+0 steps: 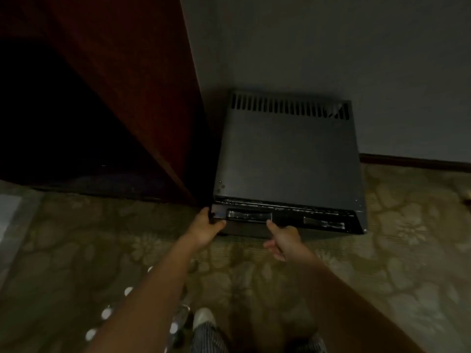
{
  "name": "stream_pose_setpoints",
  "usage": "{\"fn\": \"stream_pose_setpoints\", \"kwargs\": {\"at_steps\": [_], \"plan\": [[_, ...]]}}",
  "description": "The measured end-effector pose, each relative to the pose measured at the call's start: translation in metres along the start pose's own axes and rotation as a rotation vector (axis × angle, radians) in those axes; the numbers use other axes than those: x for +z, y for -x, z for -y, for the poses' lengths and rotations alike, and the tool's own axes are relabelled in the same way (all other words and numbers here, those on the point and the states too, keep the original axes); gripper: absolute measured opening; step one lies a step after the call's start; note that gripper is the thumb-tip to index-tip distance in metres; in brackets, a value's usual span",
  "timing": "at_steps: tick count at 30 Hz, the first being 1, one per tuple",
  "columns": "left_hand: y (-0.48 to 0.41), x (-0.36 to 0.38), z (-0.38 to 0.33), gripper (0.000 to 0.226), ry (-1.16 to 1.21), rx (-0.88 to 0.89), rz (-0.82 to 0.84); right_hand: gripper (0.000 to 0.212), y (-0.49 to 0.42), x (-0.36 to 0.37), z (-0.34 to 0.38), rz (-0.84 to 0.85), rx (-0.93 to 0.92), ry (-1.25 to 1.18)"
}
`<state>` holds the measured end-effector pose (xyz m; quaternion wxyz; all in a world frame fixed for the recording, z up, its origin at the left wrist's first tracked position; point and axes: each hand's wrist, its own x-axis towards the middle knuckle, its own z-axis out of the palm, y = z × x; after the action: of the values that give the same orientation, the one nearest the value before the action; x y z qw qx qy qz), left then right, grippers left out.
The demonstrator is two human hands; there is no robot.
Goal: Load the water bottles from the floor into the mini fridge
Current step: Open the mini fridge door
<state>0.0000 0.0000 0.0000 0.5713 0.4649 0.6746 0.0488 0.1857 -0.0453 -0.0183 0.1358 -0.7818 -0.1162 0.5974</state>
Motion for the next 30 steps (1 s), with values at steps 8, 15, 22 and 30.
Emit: {"fn": "stream_pose_setpoints", "kwargs": {"at_steps": [8,15,22,30], "plan": [[-0.03,0.021,0.005,0.052,0.102,0.07,-0.099,0.054,-0.019,0.006,-0.004,-0.063,0.059,-0.212],[-0.042,0.014,0.012,0.064,-0.043,-0.002,-0.119,0.034,-0.03,0.022,-0.006,-0.08,0.052,-0.227],[-0.03,0.01,0.017,0.049,-0.059,0.046,-0.106,0.027,-0.021,0.025,-0.014,-0.111,0.022,-0.215],[0.023,0.018,0.06,0.041,-0.137,-0.124,-0.005,0.035,-0.002,0.013,-0.071,-0.082,-0.054,-0.132]]}}
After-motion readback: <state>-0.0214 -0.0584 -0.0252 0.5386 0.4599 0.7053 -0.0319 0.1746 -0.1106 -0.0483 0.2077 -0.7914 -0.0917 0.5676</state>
